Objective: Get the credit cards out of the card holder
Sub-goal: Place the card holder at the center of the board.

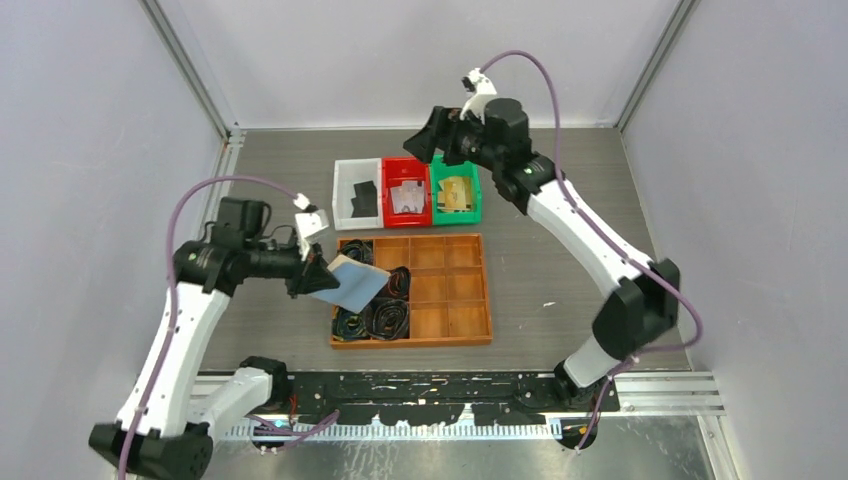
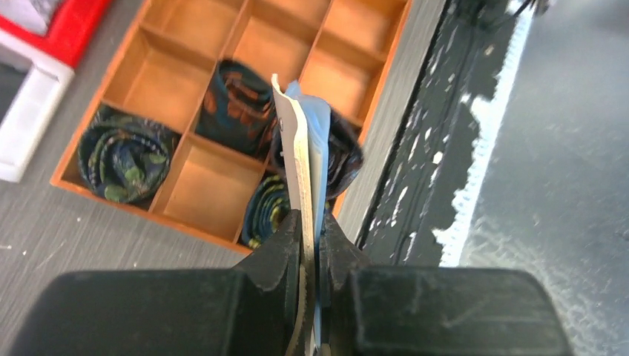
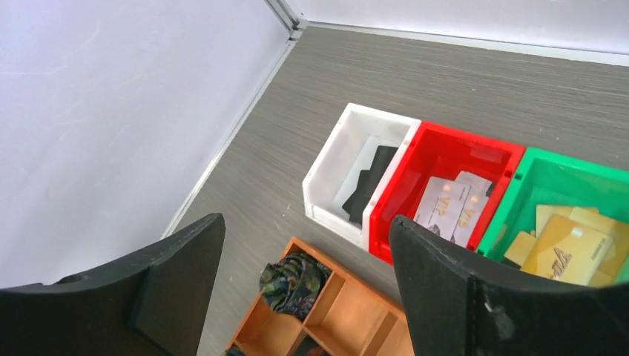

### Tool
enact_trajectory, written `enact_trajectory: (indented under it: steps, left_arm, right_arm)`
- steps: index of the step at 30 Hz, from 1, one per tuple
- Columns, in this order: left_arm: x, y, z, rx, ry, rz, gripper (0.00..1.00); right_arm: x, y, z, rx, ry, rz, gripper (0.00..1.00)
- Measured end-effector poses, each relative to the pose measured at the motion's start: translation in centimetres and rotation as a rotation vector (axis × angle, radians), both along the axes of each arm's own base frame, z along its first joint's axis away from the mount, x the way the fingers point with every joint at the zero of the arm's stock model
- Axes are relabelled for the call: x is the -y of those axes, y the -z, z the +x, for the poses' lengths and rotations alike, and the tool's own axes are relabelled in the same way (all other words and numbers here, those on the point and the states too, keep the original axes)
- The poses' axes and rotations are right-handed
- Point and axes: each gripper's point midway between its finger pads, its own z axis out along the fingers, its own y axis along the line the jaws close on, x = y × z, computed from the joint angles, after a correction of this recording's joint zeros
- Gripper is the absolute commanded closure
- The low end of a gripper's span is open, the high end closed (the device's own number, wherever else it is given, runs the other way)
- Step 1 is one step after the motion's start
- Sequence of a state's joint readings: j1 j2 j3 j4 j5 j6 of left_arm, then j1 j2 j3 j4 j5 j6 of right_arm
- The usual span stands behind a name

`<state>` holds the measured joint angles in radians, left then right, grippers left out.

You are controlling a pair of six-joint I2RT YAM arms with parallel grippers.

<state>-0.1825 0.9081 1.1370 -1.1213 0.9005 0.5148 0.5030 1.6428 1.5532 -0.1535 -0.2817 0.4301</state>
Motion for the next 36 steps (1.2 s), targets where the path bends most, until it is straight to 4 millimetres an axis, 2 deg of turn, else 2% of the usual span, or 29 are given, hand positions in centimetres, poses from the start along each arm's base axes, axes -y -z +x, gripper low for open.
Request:
enact_trajectory:
  steps: [1, 3, 6, 10, 13, 15, 16, 19, 21, 24, 29, 32, 34, 36]
  left_arm:
    - [-0.1, 0.9, 0.3, -0.011, 0.007, 0.031, 1.0]
    - [-0.5, 3.3, 1.1, -0.036, 0.022, 0.121, 1.0]
    - [-1.0, 6.3, 2.5, -0.047, 0.053, 0.266, 0.92]
    - [-1.6, 9.5, 5.0, 0.019, 0.075, 0.43, 0.78]
    - [-2.0, 11.4, 6.4, 0.082, 0.063, 0.522, 0.76]
    - [-2.0, 12.6, 6.9, 0.136, 0.066, 0.593, 0.68]
    - [-2.0, 13.2, 7.0, 0.161, 0.071, 0.626, 0.61]
    - [-2.2, 14.3, 7.1, 0.199, 0.071, 0.696, 0.22]
    - [-1.9, 14.3, 6.7, 0.179, 0.063, 0.686, 0.06]
    - [-0.8, 13.7, 5.3, 0.109, 0.079, 0.616, 0.01]
    - [1.7, 11.0, 2.6, -0.027, 0.126, 0.448, 0.01]
    - [2.4, 8.2, 1.6, -0.118, 0.14, 0.325, 0.07]
    - [2.2, 6.4, 2.2, -0.181, 0.111, 0.251, 0.12]
    - [1.5, 4.9, 3.6, -0.234, 0.055, 0.189, 0.12]
  right_arm:
    - [0.4, -1.3, -0.8, 0.029, 0.002, 0.026, 0.13]
    - [1.5, -2.0, -2.6, 0.048, 0.007, 0.045, 0.13]
    - [2.7, -1.1, -4.3, 0.037, 0.029, 0.035, 0.1]
    - [4.6, 2.9, -5.8, -0.027, 0.088, -0.008, 0.08]
    - [6.4, 6.6, -7.0, -0.094, 0.151, -0.049, 0.08]
    - [7.5, 8.6, -7.8, -0.133, 0.191, -0.067, 0.08]
    - [8.0, 9.3, -8.1, -0.148, 0.211, -0.071, 0.07]
    - [8.9, 10.7, -8.8, -0.177, 0.248, -0.075, 0.06]
    - [9.3, 11.2, -9.1, -0.188, 0.265, -0.075, 0.05]
    - [9.7, 11.1, -9.1, -0.191, 0.293, -0.069, 0.04]
    - [10.7, 10.3, -9.0, -0.174, 0.338, -0.06, 0.04]
    - [11.6, 9.8, -8.9, -0.165, 0.378, -0.054, 0.04]
    - [12.8, 9.3, -8.5, -0.155, 0.423, -0.044, 0.03]
    - [14.3, 8.7, -8.0, -0.141, 0.482, -0.032, 0.01]
